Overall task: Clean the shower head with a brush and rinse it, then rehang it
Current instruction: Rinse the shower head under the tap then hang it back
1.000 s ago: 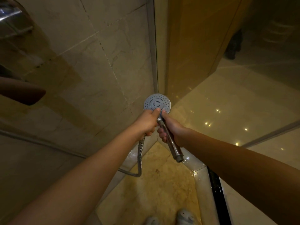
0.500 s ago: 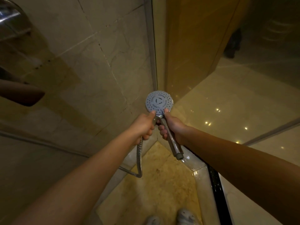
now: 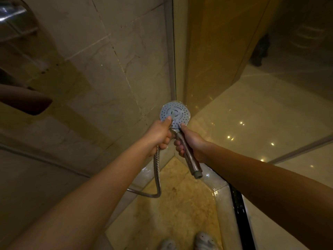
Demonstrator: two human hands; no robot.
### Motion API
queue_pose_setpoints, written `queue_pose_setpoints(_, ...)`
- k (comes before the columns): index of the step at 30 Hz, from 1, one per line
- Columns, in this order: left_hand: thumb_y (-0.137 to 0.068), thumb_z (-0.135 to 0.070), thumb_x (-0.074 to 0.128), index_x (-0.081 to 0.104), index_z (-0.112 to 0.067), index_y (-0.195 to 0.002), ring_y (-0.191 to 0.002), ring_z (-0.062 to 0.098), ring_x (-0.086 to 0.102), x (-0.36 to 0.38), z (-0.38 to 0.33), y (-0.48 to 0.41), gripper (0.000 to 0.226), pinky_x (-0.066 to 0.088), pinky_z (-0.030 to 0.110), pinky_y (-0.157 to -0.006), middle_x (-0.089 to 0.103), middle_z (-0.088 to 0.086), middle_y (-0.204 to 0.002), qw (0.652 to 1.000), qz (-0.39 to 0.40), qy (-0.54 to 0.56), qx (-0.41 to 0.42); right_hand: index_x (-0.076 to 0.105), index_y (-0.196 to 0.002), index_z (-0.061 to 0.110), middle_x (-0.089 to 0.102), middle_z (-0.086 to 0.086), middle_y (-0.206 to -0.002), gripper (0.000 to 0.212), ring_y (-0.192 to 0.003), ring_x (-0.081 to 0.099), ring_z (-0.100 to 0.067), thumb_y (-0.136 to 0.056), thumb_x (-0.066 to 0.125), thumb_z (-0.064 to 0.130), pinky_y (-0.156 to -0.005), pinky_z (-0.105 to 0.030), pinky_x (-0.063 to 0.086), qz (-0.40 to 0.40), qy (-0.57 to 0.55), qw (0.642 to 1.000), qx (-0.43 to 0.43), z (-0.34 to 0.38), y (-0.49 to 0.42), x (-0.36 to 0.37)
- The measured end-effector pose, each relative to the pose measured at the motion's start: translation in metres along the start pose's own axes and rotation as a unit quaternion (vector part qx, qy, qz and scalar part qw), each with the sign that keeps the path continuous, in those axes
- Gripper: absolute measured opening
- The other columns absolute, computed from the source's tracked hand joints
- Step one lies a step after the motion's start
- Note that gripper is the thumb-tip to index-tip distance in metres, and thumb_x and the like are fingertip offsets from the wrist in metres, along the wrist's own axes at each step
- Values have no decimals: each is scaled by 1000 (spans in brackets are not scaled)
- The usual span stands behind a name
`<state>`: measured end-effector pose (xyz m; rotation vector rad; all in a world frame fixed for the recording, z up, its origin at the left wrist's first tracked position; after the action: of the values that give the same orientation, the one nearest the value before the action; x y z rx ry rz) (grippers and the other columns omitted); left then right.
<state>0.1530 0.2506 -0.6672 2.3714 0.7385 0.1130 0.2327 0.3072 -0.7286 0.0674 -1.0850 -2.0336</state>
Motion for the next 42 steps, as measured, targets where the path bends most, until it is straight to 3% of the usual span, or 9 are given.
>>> queue_pose_setpoints(3, -100, -37, 32, 42, -18, -73, -27, 1, 24, -6, -1, -1, 34, 18, 11, -30, 33, -10, -36, 1000, -12, 5, 17, 47, -78, 14, 42, 1, -53, 55, -37, 38, -9, -98, 22, 59, -37, -15, 32, 10, -4, 1000, 3, 0, 0, 3)
queue_pose_setpoints(8, -100, -37, 32, 40, -19, -75, -26, 1, 24, -16, 5, -3, 32, 18, 12, -30, 31, -5, -51, 999, -45, 7, 9, 48, -77, 13, 43, 1, -51, 53, -35, 39, -9, -98, 26, 57, -36, -15, 33, 7, -3, 1000, 6, -4, 0, 1)
queue_pose_setpoints(17, -99, -37, 35, 43, -19, -74, -28, 2, 27, 9, 20, -1, 32, 19, 13, -31, 36, -9, -36, 1000, 7, -25, 1, 50, -74, 12, 44, 0, -53, 55, -38, 40, -9, -99, 26, 55, -38, -17, 33, -3, 5, 1000, 8, -8, -1, 0)
queue_pose_setpoints(20, -98, -38, 36, 44, -19, -79, -28, 2, 27, 14, 15, -3, 29, 20, 13, -31, 35, -9, -42, 1000, 10, -18, 5, 50, -71, 12, 44, 0, -54, 57, -38, 41, -9, -99, 26, 56, -37, -17, 33, -5, 16, 1000, 8, -8, -1, -3)
queue_pose_setpoints(26, -99, -38, 35, 43, -20, -77, -27, 1, 25, 2, 5, -8, 29, 18, 11, -30, 34, -9, -33, 999, -22, 23, 13, 48, -75, 14, 44, 2, -51, 53, -36, 40, -8, -98, 26, 56, -36, -15, 33, -4, -2, 1000, 16, -8, 2, -7)
queue_pose_setpoints(31, -98, -41, 35, 49, -16, -82, -29, 2, 26, -14, 18, -10, 34, 19, 13, -30, 33, -10, -43, 999, -53, -3, -3, 50, -75, 13, 45, 1, -53, 54, -36, 42, -9, -98, 26, 56, -37, -16, 35, -2, 7, 1000, 14, -6, 5, -11)
queue_pose_setpoints(42, -98, -41, 33, 46, -17, -77, -29, 3, 27, 15, 12, -4, 35, 20, 14, -32, 36, -8, -45, 999, -3, -37, 14, 50, -75, 15, 43, 0, -56, 54, -39, 41, -9, -100, 24, 54, -40, -18, 33, -2, 11, 1000, 15, -12, 4, -5)
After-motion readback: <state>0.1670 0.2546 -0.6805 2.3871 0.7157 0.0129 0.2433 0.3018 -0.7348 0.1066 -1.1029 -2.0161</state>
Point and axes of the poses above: each hand's wrist, its own y-axis away from the middle knuckle, its own x-axis out of the palm, z = x × y, the point moved 6 cm from there along -y, towards the middle knuckle
